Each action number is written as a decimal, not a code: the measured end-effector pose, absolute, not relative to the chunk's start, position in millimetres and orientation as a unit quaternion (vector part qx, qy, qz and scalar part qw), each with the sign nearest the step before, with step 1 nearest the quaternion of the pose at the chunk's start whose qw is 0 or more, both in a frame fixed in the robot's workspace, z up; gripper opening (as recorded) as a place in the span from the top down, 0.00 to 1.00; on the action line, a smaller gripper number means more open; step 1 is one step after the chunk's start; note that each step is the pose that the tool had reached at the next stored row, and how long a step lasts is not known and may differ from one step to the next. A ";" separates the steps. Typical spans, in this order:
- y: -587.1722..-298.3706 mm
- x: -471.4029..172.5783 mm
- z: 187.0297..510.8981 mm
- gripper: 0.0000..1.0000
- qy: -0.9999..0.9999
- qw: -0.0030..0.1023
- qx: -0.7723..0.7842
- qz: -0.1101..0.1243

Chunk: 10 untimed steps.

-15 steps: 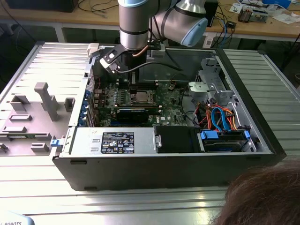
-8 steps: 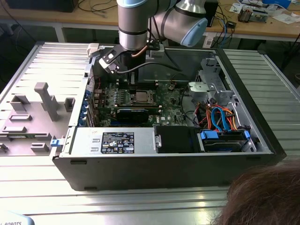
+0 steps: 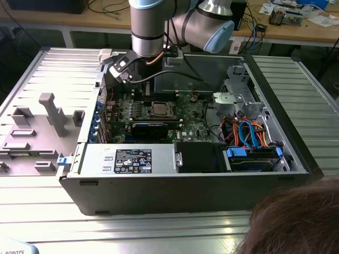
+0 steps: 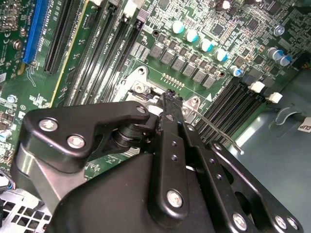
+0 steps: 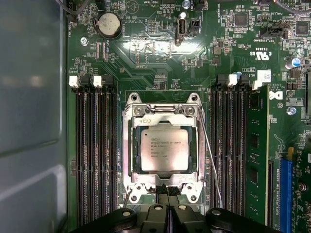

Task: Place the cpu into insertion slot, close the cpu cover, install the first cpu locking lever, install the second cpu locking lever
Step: 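Close the cpu cover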

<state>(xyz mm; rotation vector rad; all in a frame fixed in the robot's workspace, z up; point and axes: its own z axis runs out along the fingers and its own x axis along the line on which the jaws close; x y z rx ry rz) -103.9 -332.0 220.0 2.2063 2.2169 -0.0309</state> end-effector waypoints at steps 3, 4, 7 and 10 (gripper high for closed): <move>-332.0 -105.5 219.7 0.89 0.709 0.007 0.705 -0.010; -332.0 -106.4 219.5 0.89 0.709 0.007 0.705 -0.010; -332.0 -107.8 219.2 0.89 0.709 0.007 0.705 -0.010; -332.0 -109.5 218.9 0.89 0.709 0.007 0.705 -0.010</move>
